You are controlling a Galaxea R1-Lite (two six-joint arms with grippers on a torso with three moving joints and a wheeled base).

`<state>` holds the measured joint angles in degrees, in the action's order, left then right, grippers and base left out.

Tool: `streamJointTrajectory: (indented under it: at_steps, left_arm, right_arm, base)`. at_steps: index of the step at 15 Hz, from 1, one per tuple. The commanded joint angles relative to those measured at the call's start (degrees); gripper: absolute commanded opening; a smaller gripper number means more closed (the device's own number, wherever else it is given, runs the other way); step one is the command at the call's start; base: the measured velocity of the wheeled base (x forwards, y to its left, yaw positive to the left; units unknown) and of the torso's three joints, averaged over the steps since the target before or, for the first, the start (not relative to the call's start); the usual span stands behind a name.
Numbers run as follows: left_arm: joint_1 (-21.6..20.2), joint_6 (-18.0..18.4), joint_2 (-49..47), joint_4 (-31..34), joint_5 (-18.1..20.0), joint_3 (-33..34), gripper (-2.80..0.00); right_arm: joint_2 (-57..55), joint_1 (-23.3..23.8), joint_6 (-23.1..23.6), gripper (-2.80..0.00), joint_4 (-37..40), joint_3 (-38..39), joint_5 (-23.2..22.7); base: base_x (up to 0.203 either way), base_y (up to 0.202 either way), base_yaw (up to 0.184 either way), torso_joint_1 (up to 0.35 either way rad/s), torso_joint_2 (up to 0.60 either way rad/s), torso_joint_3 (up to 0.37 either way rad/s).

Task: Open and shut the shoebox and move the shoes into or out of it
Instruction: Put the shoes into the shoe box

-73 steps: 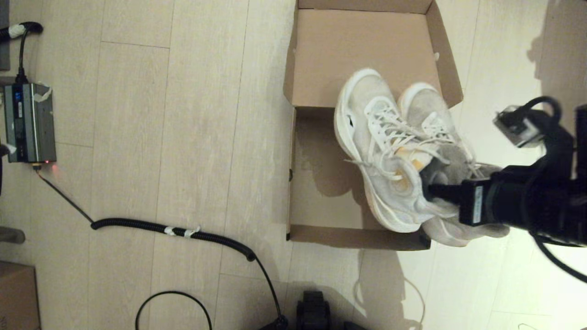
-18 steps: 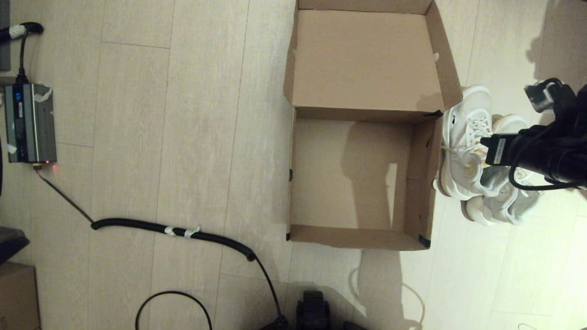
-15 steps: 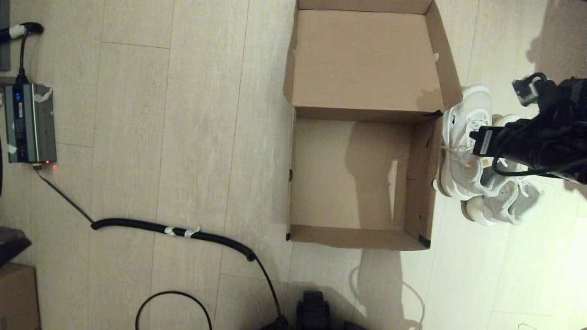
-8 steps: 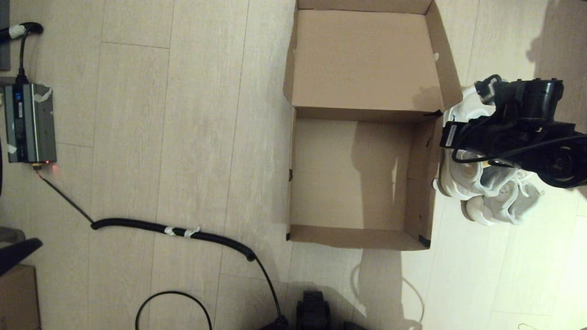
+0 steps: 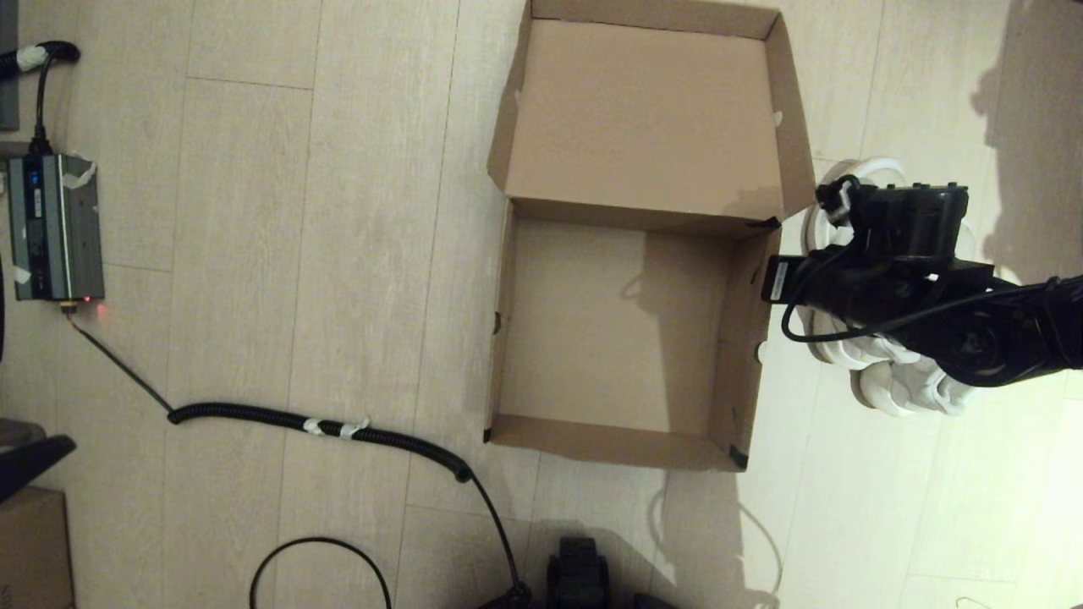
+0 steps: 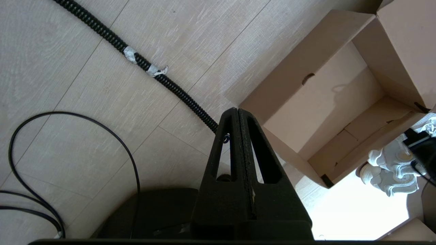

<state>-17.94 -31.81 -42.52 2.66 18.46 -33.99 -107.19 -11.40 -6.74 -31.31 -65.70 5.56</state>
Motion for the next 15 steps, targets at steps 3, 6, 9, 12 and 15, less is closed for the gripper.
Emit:
streamJointTrajectory:
  at_steps: [3, 6, 9, 12, 15]
  left_arm:
    - [-0.1, -0.2, 0.5, 0.1, 0.0, 0.1, -2.80]
    - [0.0, -0.2, 0.6, 0.0, 0.2, 0.0, -2.80]
    - [0.1, -0.4, 0.9, 0.1, 0.4, 0.2, -2.80]
    - [0.2, -0.4, 1.9, 0.1, 3.7, 0.4, -2.80]
    - [0.3, -0.4, 1.7, 0.1, 5.2, -0.7, -2.80]
  right_arm:
    - [5.2, -0.5, 0.9, -2.80, -0.2, 4.5, 2.6]
    - [15.7, 2.2, 1.8, -2.80, 3.0, 8.2, 3.6]
    - [22.6, 8.4, 2.9, 0.00, 10.9, 11.0, 10.8]
    - [22.5, 14.4, 2.4, 0.00, 11.4, 14.5, 11.8]
    - [18.8, 17.1, -1.7, 0.00, 11.2, 15.3, 11.1]
  base:
    - [0.000, 0.000, 0.000, 0.000, 0.00, 0.000]
    - [0.000, 0.000, 0.000, 0.000, 0.00, 0.000]
    - [0.000, 0.000, 0.000, 0.000, 0.00, 0.000]
    - [0.000, 0.000, 0.000, 0.000, 0.00, 0.000]
    - [0.000, 0.000, 0.000, 0.000, 0.00, 0.000]
